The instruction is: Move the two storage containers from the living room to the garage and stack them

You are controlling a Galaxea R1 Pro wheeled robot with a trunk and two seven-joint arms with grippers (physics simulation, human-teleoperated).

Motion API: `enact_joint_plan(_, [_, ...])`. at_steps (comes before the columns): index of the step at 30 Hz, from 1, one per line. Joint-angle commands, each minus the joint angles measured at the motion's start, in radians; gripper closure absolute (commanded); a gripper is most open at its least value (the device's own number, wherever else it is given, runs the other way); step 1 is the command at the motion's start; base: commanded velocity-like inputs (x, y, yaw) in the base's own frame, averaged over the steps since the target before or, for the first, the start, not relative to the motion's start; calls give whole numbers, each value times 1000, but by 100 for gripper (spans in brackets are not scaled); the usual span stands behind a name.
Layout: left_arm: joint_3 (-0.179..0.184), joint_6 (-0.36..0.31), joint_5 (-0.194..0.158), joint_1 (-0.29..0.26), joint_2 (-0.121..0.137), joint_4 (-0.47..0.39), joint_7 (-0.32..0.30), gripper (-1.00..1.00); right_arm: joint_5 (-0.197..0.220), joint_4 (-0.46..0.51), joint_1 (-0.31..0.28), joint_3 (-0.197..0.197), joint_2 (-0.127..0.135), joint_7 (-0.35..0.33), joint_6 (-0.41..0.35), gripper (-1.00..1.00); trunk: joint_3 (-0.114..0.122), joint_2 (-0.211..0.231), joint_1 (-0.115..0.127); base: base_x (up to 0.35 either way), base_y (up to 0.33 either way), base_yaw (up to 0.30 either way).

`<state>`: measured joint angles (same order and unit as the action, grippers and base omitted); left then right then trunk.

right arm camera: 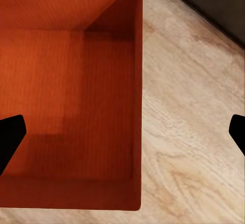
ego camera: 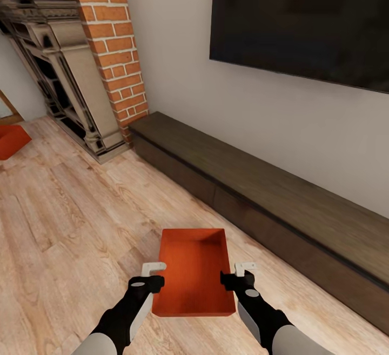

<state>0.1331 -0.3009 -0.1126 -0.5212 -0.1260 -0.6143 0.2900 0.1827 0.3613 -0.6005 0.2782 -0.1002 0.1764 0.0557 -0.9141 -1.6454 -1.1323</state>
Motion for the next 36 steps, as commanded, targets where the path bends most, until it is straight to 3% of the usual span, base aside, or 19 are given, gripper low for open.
enact_joint_plan(1, [6, -3, -10, 0, 1, -2, 9, -100, 11, -1, -1, 9, -1, 7, 5, -100, -4, -8, -4, 0, 0, 0])
enact_joint_plan(36, [2, 3, -10, 0, -1, -11, 10, -100, 18, -19, -1, 11, -3, 11, 1, -100, -114, -253, -138, 0, 0, 0])
